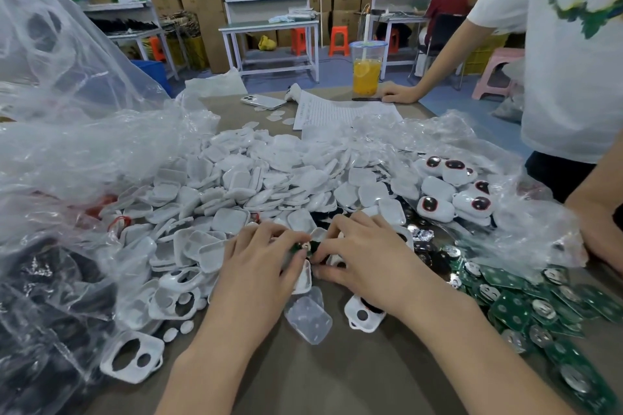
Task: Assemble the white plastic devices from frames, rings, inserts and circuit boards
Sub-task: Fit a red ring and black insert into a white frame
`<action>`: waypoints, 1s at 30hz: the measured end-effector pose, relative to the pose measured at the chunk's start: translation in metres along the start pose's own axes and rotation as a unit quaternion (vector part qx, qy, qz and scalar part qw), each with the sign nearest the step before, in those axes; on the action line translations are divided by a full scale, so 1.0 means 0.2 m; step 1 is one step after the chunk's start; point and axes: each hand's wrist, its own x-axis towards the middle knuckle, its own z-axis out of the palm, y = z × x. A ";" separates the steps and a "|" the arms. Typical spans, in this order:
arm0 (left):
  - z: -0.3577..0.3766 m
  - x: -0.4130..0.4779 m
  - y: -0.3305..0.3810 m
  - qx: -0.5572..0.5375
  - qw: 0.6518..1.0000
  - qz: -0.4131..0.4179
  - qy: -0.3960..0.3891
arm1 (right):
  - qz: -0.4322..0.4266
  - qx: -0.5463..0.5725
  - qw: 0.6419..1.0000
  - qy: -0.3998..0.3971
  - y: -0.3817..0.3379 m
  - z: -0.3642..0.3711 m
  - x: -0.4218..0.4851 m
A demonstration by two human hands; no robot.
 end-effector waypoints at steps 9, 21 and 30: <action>-0.02 -0.01 0.01 0.009 1.000 -0.010 -0.019 | 0.002 0.023 0.999 0.035 0.00 -0.01 -0.01; -0.08 0.01 0.19 -0.453 0.886 -0.096 0.017 | 0.155 0.664 0.728 0.067 0.02 -0.10 -0.02; -0.08 -0.01 0.19 -0.430 0.897 -0.084 0.061 | 0.148 0.678 0.719 0.034 0.01 -0.09 -0.03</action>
